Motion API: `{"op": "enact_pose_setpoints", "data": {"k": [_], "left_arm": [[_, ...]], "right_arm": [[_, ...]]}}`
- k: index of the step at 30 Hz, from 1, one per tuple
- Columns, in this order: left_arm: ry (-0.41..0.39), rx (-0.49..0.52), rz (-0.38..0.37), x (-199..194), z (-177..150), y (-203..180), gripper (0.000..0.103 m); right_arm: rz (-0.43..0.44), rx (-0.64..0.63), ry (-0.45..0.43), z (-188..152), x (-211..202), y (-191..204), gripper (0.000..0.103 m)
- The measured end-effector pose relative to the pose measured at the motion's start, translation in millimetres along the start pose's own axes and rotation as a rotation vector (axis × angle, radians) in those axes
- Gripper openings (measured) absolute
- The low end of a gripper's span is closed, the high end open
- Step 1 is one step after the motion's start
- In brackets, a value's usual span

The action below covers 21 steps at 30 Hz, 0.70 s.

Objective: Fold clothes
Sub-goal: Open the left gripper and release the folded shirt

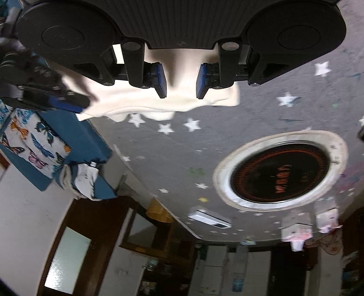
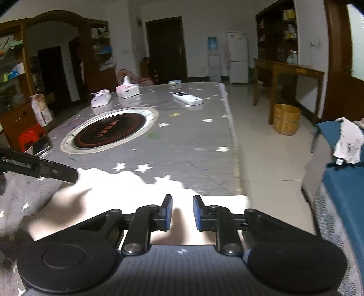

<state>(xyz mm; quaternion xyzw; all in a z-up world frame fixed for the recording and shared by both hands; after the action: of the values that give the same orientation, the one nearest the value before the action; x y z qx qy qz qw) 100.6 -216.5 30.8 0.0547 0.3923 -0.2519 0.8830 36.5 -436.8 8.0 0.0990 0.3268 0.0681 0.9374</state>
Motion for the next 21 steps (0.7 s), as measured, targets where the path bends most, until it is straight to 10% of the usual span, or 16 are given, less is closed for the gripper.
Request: {"op": "enact_pose_setpoints", "data": {"k": [14,21], "left_arm": [[0.016,0.077,0.024,46,5,-13,0.03],[0.006,0.074,0.023,35,4,-15,0.032]], "right_arm": [[-0.014,-0.042,0.028,0,32,9,0.022],[-0.007,-0.064,0.001,-3,15,18,0.044]]}}
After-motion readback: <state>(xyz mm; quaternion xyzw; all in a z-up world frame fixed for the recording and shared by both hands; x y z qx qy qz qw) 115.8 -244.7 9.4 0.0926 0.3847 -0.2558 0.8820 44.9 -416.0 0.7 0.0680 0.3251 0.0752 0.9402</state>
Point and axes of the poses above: each gripper's, at about its wrist camera, not at the fingertips, and x roughly the way its jaws point, y to its left, z to its top, the point moved 2 cm from there along x, roughly the way its jaws point, and after that the axes turned 9 degrees about x, right-handed, at the moved point
